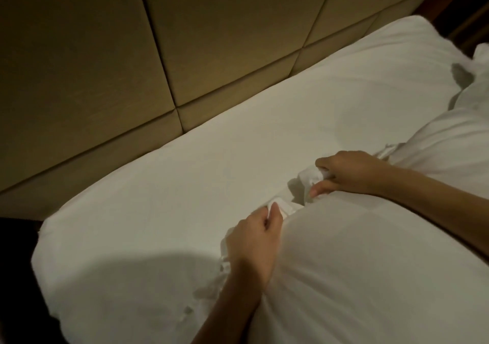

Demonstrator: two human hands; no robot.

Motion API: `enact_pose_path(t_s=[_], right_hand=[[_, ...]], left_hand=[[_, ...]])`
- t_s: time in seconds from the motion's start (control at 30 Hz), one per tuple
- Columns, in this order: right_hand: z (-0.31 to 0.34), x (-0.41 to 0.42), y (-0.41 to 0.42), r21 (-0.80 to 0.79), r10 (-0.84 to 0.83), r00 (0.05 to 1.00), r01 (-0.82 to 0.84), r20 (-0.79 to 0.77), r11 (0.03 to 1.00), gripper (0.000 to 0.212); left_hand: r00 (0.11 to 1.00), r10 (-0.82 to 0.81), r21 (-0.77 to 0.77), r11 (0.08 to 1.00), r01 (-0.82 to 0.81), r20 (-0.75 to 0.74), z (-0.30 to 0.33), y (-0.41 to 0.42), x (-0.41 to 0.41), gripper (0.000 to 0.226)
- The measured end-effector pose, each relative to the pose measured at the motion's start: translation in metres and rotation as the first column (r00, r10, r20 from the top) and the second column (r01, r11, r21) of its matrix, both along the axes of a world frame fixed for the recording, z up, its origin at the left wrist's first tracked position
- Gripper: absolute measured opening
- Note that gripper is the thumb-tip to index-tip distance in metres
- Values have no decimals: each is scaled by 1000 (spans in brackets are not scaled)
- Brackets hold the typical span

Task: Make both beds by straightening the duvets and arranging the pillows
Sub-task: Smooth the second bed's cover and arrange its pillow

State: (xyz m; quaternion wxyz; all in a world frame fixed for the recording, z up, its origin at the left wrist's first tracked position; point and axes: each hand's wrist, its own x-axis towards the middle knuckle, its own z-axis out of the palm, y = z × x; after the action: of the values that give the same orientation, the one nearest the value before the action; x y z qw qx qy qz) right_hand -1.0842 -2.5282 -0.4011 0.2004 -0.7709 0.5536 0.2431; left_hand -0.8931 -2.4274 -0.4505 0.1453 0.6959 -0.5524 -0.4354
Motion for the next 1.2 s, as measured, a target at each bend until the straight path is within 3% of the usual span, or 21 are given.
enact_pose_path(t_s=[0.17,0.33,0.47,0.63,0.9,1.2], right_hand=[[-5,-4,-2,-70,-28,986,40,164,997,57],[12,-1,-3,-103,-34,994,45,108,994,55],[26,13,-11,-113,14,996,-4,90,994,54],[53,50,-69,-166,24,983,7,183,986,52],[87,99,-154,-262,36,944,55,329,964,44],[64,98,-173,-279,65,928,44,368,959,44]], left_hand=[[1000,12,-37,999,-13,-23,4,-1,0,45],[999,-27,-27,999,27,-17,16,-4,3,58],[996,68,-82,994,-73,-62,27,-13,14,80],[998,31,-113,993,-37,-57,56,-72,48,48],[993,99,-318,941,-114,-64,86,-155,99,47],[992,112,-315,945,-89,57,76,-174,99,48]])
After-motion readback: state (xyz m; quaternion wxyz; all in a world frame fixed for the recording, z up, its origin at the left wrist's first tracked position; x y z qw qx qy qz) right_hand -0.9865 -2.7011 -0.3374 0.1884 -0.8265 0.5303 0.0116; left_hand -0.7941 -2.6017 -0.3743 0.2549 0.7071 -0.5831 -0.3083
